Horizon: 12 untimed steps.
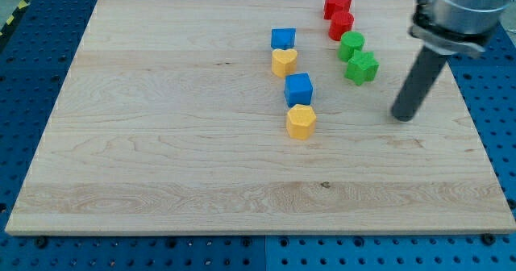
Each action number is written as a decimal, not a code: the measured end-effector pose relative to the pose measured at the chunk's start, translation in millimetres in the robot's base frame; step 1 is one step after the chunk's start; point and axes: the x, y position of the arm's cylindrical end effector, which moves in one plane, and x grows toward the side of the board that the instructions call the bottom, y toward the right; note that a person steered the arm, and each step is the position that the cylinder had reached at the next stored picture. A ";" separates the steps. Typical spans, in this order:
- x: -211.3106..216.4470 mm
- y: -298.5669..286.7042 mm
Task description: Move the yellow hexagon to the bottom center
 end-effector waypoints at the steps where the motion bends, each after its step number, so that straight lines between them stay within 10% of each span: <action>1: -26.2 -44.9; 5: -85.7 -137.2; 12: 31.3 -143.3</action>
